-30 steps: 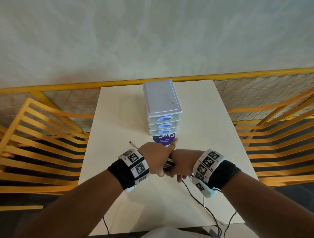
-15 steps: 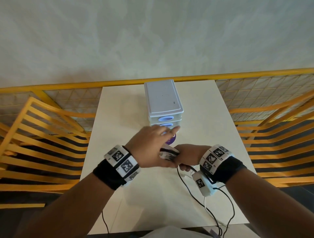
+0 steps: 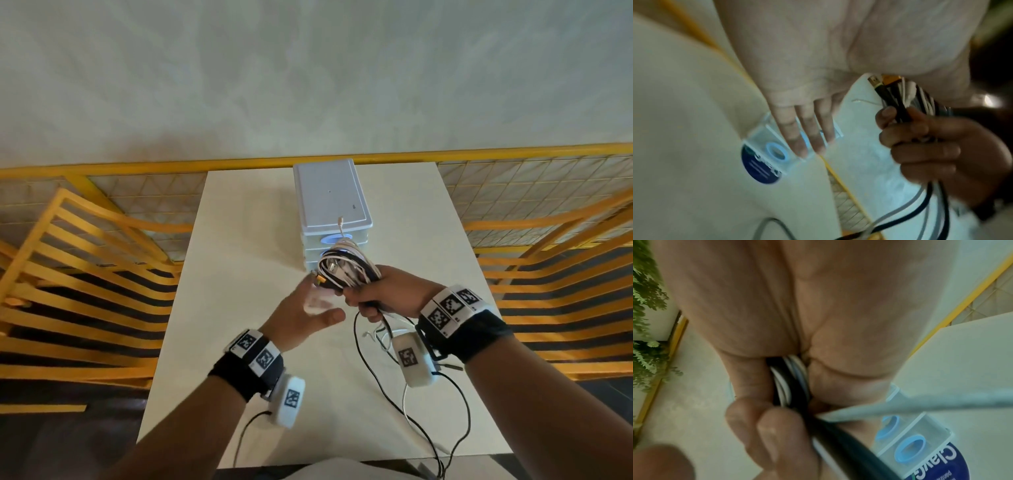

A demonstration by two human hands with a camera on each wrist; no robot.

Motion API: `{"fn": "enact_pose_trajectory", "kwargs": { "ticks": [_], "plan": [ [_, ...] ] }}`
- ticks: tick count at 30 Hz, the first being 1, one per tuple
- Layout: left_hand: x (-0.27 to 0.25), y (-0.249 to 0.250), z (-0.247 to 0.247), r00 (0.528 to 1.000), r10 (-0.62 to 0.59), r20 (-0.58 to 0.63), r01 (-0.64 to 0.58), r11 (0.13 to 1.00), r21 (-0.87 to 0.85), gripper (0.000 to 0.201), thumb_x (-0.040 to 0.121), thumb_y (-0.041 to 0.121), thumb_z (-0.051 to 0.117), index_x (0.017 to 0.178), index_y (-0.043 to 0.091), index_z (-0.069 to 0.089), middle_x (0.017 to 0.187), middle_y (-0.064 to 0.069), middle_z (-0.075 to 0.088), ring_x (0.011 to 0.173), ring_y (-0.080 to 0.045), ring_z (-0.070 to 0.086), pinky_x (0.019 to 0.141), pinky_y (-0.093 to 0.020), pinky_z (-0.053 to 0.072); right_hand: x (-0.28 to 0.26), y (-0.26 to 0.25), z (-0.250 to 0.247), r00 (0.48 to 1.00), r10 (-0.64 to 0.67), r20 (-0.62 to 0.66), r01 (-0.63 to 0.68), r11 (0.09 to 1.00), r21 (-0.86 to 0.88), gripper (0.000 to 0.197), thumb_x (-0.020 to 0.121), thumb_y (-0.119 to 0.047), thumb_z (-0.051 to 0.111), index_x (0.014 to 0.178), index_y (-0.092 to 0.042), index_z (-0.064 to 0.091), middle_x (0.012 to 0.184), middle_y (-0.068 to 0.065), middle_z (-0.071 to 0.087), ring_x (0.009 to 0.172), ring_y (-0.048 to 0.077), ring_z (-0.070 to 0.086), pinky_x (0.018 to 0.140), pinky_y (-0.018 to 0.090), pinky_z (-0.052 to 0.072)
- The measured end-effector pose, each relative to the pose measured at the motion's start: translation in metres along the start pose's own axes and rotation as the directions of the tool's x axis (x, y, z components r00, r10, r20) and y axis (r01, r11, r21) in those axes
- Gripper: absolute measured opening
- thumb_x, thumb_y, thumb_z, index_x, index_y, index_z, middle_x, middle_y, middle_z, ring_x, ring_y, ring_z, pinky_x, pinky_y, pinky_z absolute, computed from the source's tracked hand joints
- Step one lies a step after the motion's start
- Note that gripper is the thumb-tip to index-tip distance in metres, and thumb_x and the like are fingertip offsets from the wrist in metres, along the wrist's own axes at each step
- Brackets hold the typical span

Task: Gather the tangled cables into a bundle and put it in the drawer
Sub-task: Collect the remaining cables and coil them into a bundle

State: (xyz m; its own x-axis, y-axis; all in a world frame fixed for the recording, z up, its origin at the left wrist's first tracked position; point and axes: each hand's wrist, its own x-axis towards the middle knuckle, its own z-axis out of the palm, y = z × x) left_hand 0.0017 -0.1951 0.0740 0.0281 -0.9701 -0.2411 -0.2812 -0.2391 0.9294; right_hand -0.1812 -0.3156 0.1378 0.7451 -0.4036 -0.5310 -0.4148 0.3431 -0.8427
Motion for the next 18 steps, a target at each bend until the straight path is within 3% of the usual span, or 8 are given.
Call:
{"fn": "enact_pose_trajectory", "kwargs": {
  "ticks": [1, 3, 6, 8, 10, 12, 15, 18],
  "plan": [
    [0.006, -0.002, 0.003, 0.996, 0.019, -0.086, -0.028, 0.994, -0.105, 0.122, 0.058, 0.073, 0.086, 0.157, 0.037, 0.024, 0.145, 0.007, 0.058, 0.129, -0.011, 0.059, 0.105, -0.044, 0.050, 0.000, 0.000, 0.002, 1.000, -0.001, 0.009, 0.001, 1.000, 0.002, 0.008, 0.098, 0.003, 0.057, 0.095, -0.003, 0.062, 0.068, 0.002, 0.057, 0.052, 0.015, 0.043, 0.052, 0.027, 0.037],
    [0.012, 0.003, -0.002, 0.968, 0.091, -0.236, -0.130, 0.979, -0.159, 0.142, 0.051, 0.064, 0.094, 0.162, 0.036, 0.010, 0.160, 0.008, 0.039, 0.141, -0.007, 0.046, 0.112, -0.039, 0.044, 0.000, 0.001, 0.007, 0.999, 0.009, 0.039, -0.009, 1.000, -0.001, 0.007, 0.091, 0.001, 0.062, 0.090, -0.004, 0.058, 0.068, 0.003, 0.056, 0.052, 0.015, 0.042, 0.053, 0.027, 0.036],
    [0.015, 0.024, -0.012, 0.908, 0.284, -0.308, -0.314, 0.948, -0.051, 0.131, 0.055, 0.064, 0.091, 0.161, 0.029, 0.022, 0.164, 0.011, 0.032, 0.149, -0.007, 0.034, 0.118, -0.031, 0.033, -0.002, 0.002, 0.010, 0.995, 0.015, 0.097, -0.014, 1.000, -0.004, 0.009, 0.081, -0.007, 0.062, 0.088, -0.009, 0.056, 0.068, 0.000, 0.054, 0.051, 0.014, 0.043, 0.051, 0.025, 0.036],
    [0.014, 0.032, -0.015, 0.887, 0.405, -0.222, -0.412, 0.911, 0.014, 0.107, 0.066, 0.063, 0.086, 0.154, 0.022, 0.041, 0.158, 0.006, 0.044, 0.144, -0.013, 0.044, 0.115, -0.036, 0.040, -0.005, 0.001, 0.012, 0.986, 0.005, 0.164, -0.002, 1.000, -0.019, 0.010, 0.090, 0.001, 0.058, 0.091, -0.009, 0.056, 0.065, -0.007, 0.057, 0.051, 0.012, 0.041, 0.052, 0.024, 0.036],
    [0.013, 0.035, -0.011, 0.926, 0.348, -0.145, -0.366, 0.923, -0.117, 0.089, 0.072, 0.063, 0.082, 0.145, 0.021, 0.054, 0.142, -0.001, 0.062, 0.115, -0.019, 0.065, 0.091, -0.041, 0.054, -0.006, 0.001, 0.014, 0.982, 0.001, 0.190, 0.004, 1.000, -0.024, 0.014, 0.099, 0.006, 0.051, 0.097, -0.007, 0.057, 0.066, -0.010, 0.059, 0.052, 0.012, 0.041, 0.052, 0.022, 0.037],
    [0.015, 0.034, -0.004, 0.955, 0.260, -0.141, -0.291, 0.909, -0.298, 0.080, 0.075, 0.065, 0.079, 0.139, 0.020, 0.060, 0.125, -0.006, 0.071, 0.094, -0.027, 0.068, 0.071, -0.037, 0.054, -0.005, 0.002, 0.016, 0.983, -0.005, 0.184, 0.005, 1.000, -0.001, 0.012, 0.101, 0.003, 0.051, 0.103, -0.005, 0.060, 0.072, -0.001, 0.058, 0.052, 0.012, 0.042, 0.053, 0.023, 0.038],
    [0.016, 0.029, 0.006, 0.977, 0.165, -0.135, -0.212, 0.813, -0.542, 0.075, 0.076, 0.068, 0.077, 0.134, 0.022, 0.066, 0.107, -0.023, 0.065, 0.083, -0.032, 0.054, 0.065, -0.035, 0.043, -0.002, 0.005, 0.013, 0.985, -0.008, 0.172, 0.006, 1.000, 0.009, 0.010, 0.101, -0.002, 0.055, 0.109, 0.000, 0.060, 0.075, 0.005, 0.053, 0.052, 0.012, 0.044, 0.054, 0.024, 0.039],
    [0.015, 0.026, 0.013, 0.985, 0.146, -0.090, -0.166, 0.681, -0.713, 0.084, 0.080, 0.065, 0.074, 0.138, 0.006, 0.058, 0.111, -0.026, 0.059, 0.087, -0.034, 0.052, 0.074, -0.048, 0.038, 0.001, 0.008, 0.013, 0.986, -0.023, 0.165, 0.011, 0.997, 0.076, 0.023, 0.092, -0.011, 0.060, 0.111, 0.001, 0.057, 0.076, 0.005, 0.053, 0.051, 0.012, 0.045, 0.054, 0.024, 0.040]
  ]
}}
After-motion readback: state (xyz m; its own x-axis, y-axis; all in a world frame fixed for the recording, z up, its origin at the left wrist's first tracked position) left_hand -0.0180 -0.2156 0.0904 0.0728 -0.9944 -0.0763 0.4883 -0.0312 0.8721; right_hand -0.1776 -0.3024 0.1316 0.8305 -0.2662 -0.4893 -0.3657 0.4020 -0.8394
